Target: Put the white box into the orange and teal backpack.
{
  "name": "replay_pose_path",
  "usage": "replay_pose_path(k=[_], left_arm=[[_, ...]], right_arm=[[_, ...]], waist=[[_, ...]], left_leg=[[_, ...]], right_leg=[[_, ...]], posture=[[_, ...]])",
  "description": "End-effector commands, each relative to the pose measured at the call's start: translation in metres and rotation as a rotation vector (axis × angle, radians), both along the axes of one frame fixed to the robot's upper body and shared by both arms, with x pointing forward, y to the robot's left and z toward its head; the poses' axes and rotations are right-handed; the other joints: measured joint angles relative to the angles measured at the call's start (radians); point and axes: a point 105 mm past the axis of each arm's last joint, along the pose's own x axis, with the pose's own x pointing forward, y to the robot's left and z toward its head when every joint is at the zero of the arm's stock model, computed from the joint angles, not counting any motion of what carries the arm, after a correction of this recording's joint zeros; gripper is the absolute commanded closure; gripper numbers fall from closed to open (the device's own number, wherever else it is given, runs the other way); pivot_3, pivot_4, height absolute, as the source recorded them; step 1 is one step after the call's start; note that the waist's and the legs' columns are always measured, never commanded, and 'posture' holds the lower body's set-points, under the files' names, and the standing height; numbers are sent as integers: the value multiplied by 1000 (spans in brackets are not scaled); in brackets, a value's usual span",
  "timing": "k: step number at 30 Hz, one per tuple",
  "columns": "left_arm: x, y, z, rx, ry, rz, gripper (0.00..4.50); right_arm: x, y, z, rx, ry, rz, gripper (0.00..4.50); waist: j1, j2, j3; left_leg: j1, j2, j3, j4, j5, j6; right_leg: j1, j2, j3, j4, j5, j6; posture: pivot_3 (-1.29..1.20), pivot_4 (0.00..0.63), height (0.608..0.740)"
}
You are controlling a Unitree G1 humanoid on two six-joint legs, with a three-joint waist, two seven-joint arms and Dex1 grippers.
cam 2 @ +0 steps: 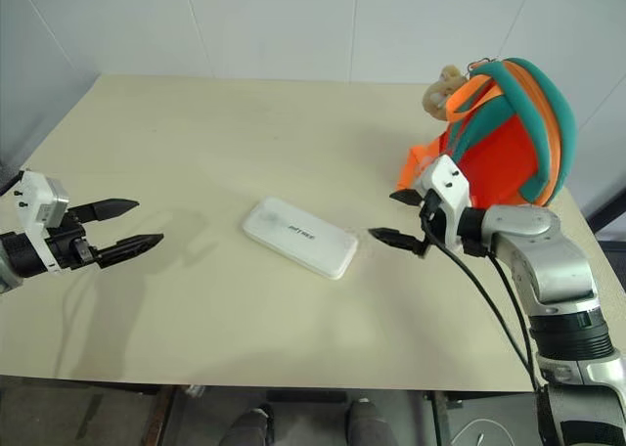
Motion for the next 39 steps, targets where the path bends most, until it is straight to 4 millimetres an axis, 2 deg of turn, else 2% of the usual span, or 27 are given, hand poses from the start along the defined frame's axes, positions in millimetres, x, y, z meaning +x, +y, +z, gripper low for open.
replay_pose_path(k=[1,9,11,12,14,19,22,25,26,35,39], left_arm=[[1,-7,16,25,-77,-24,12],[0,-6,11,26,-92,-6,12],[0,-2,10,23,-97,7,12],[2,1,7,33,-87,35,195],[7,7,7,49,-95,75,618],[24,7,2,48,-107,109,2240],[50,8,-6,-12,-88,143,3216],[63,4,-10,-57,-77,122,4187],[69,1,-12,-82,-56,111,4487],[105,-28,-26,-156,45,46,4487],[114,-44,-33,-196,104,-3,4487]], right_arm=[[-2,3,17,26,-59,8,19],[9,14,19,32,-80,2,19],[9,18,16,29,-83,-3,19],[9,17,7,-5,-63,-13,190],[6,21,-4,-37,-36,-1,628],[5,30,-14,-53,-31,21,2350],[16,24,-31,-140,-39,-43,3407],[13,25,-43,-174,-33,-49,4470],[13,25,-47,-180,-30,-52,4500],[18,21,-57,-221,-43,-128,4500],[9,22,-65,-232,2,-125,4500]], waist=[[0,0,0],[-1,0,0],[-1,0,0],[-1,0,0],[-1,0,0],[0,0,0],[8,0,0],[7,0,0],[7,0,0],[2,0,0],[3,-1,0]], left_leg=[[0,0,0,0,0,0],[1,0,0,2,0,0],[1,0,0,2,0,0],[1,0,0,2,0,0],[1,0,0,2,0,0],[1,0,0,4,0,0],[1,0,0,4,0,0],[1,-1,-1,5,1,0],[1,-1,-1,5,1,0],[0,-1,-1,6,1,0],[0,-1,-1,7,1,0]], right_leg=[[0,0,0,0,0,0],[0,0,0,4,0,0],[0,0,0,4,0,-1],[0,0,0,4,0,-1],[0,0,0,4,0,-1],[0,0,0,5,0,0],[0,0,0,6,0,0],[0,0,-2,7,0,0],[1,0,-1,7,0,0],[0,0,-2,9,0,0],[0,0,-2,9,0,0]], posture=[[0,150,740],[0,150,740],[0,150,740],[0,150,740],[0,150,740],[0,150,740],[0,150,740],[0,150,740],[0,150,740],[0,150,740],[0,150,740]])
